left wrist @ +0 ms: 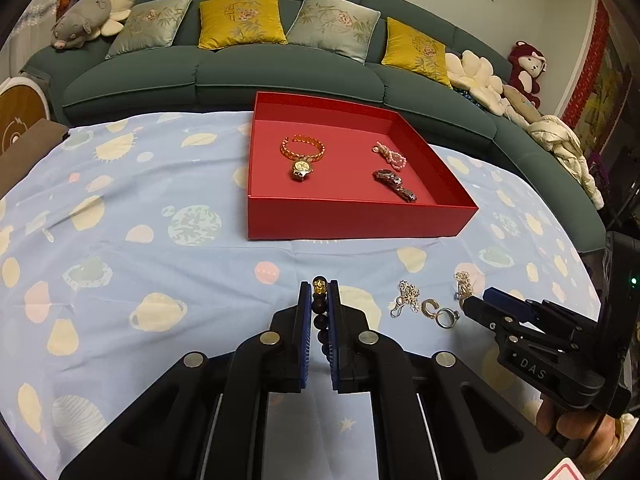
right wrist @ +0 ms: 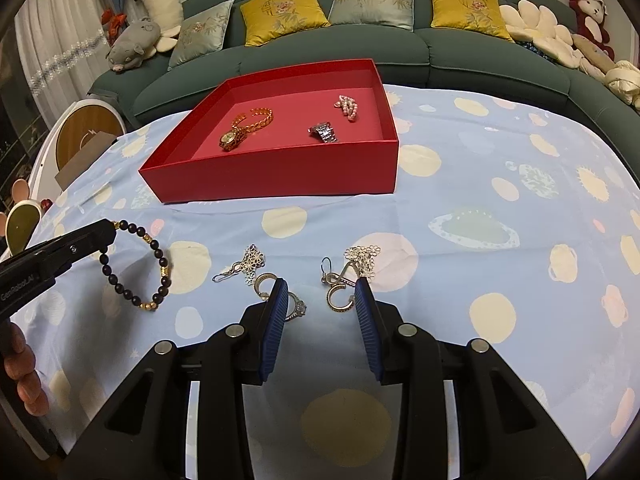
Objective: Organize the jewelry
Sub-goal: 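Lift the beaded bracelet with the left tool while the right tool approaches the gold hoop earrings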
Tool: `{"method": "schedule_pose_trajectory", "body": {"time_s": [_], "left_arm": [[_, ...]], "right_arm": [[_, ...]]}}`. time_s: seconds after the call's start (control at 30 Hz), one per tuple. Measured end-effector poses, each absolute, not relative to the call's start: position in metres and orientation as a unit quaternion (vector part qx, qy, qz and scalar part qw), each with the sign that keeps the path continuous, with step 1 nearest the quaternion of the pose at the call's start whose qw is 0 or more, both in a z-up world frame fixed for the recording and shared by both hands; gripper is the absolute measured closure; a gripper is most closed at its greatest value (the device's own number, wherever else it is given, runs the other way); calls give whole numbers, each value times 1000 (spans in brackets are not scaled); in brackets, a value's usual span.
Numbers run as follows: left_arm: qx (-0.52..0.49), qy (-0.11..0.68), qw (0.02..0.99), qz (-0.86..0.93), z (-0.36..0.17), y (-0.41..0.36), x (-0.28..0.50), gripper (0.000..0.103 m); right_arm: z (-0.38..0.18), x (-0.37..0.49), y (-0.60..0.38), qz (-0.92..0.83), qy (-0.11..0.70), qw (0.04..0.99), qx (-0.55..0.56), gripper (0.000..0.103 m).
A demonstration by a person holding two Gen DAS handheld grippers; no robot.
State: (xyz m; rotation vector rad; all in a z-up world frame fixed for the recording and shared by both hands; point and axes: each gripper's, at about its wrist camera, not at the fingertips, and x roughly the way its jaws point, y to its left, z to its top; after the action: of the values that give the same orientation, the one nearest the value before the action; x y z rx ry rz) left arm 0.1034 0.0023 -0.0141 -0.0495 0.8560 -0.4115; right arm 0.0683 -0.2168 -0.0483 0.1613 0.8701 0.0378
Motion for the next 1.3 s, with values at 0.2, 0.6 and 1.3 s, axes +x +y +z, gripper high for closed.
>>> {"method": "schedule_pose_trajectory", "body": {"time_s": [0.2,0.6,1.3], "left_arm": [[-25,412,889,-198,-13,9,101,98],[-27,410,891,-195,-10,13,101,98],[-26,401,892,-205,-1,5,99,98]], "right_arm": [[-52,76,-215,13,423,903,74,69],[-58,85,-224,-3,426,902,71,95],[-6,68,-241,29,380,918,108,99]]}}
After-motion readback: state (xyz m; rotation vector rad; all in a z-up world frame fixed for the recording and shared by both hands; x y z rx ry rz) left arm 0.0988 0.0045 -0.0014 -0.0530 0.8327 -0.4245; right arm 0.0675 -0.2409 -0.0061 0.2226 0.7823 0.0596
